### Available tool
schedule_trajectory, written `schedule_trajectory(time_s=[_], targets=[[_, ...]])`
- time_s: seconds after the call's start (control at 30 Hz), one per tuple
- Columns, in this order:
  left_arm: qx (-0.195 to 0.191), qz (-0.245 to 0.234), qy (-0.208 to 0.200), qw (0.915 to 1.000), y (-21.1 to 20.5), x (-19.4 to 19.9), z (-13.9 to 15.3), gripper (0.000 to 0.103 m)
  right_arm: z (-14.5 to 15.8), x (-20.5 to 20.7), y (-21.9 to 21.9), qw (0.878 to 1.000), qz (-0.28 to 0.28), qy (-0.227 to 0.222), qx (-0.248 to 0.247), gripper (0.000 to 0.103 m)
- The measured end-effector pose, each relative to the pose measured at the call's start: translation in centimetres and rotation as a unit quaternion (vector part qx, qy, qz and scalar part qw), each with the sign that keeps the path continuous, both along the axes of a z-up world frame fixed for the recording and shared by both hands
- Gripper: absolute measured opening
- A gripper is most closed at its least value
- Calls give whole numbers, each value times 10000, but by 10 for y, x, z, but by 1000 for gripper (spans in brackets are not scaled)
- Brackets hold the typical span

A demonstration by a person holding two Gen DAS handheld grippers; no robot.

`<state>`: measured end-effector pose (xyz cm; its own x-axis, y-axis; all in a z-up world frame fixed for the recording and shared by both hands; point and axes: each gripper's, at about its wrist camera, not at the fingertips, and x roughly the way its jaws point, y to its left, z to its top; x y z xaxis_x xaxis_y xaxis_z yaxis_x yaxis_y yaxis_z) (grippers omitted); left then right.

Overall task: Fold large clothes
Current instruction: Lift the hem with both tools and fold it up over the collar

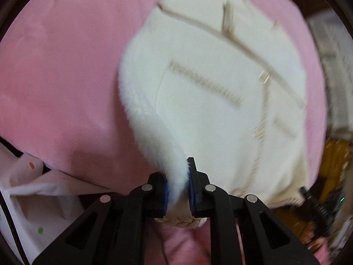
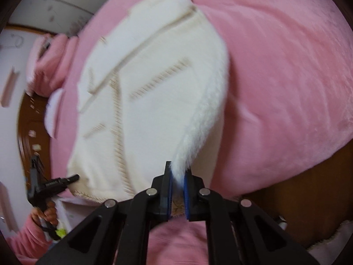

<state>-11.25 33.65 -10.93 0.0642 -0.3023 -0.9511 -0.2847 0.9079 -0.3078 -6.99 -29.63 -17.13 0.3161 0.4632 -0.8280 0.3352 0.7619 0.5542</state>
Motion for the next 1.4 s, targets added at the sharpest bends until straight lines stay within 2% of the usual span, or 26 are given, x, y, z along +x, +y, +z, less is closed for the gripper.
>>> schedule_trajectory(time_s=[0.1, 0.2, 0.3, 0.37, 0.53, 0.6, 0.7, 0.8, 0.9, 1.0, 1.2, 1.4], targets=[[-390, 289, -195, 9986, 10, 12, 25, 11, 23, 12, -1, 9974, -386, -446, 418, 7], [-455, 446, -302, 9975, 28, 27, 53, 10, 47, 29, -4, 9908, -726, -853, 764, 7], [-631, 646, -657, 9937, 34, 35, 83, 10, 68, 44, -10, 9784, -1182, -1183, 1218, 7], [-595, 729, -766, 9926, 42, 55, 101, 10, 80, 57, -17, 9692, -1446, -1375, 1444, 7], [-487, 970, -677, 9918, 75, 109, 135, 10, 110, 97, -45, 9613, -1530, -1727, 1503, 7], [-430, 1110, -534, 9914, 81, 131, 140, 10, 118, 118, -55, 9599, -1567, -1792, 1479, 7], [-554, 1300, -344, 9894, 91, 164, 149, 10, 125, 143, -72, 9552, -1676, -1884, 1548, 7], [-492, 1416, -142, 9886, 98, 197, 150, 10, 125, 170, -86, 9547, -1803, -1830, 1502, 7], [-469, 1453, -10, 9883, 98, 236, 138, 10, 118, 199, -97, 9581, -1798, -1707, 1437, 7], [-178, 1313, 175, 9910, 93, 271, 125, 10, 109, 231, -107, 9638, -1735, -1563, 1286, 7], [83, 1064, 353, 9937, 70, 327, 97, 10, 88, 295, -107, 9808, -1231, -1250, 855, 7], [401, 901, 591, 9934, 55, 372, 66, 11, 69, 343, -104, 9897, -908, -1011, 448, 7]])
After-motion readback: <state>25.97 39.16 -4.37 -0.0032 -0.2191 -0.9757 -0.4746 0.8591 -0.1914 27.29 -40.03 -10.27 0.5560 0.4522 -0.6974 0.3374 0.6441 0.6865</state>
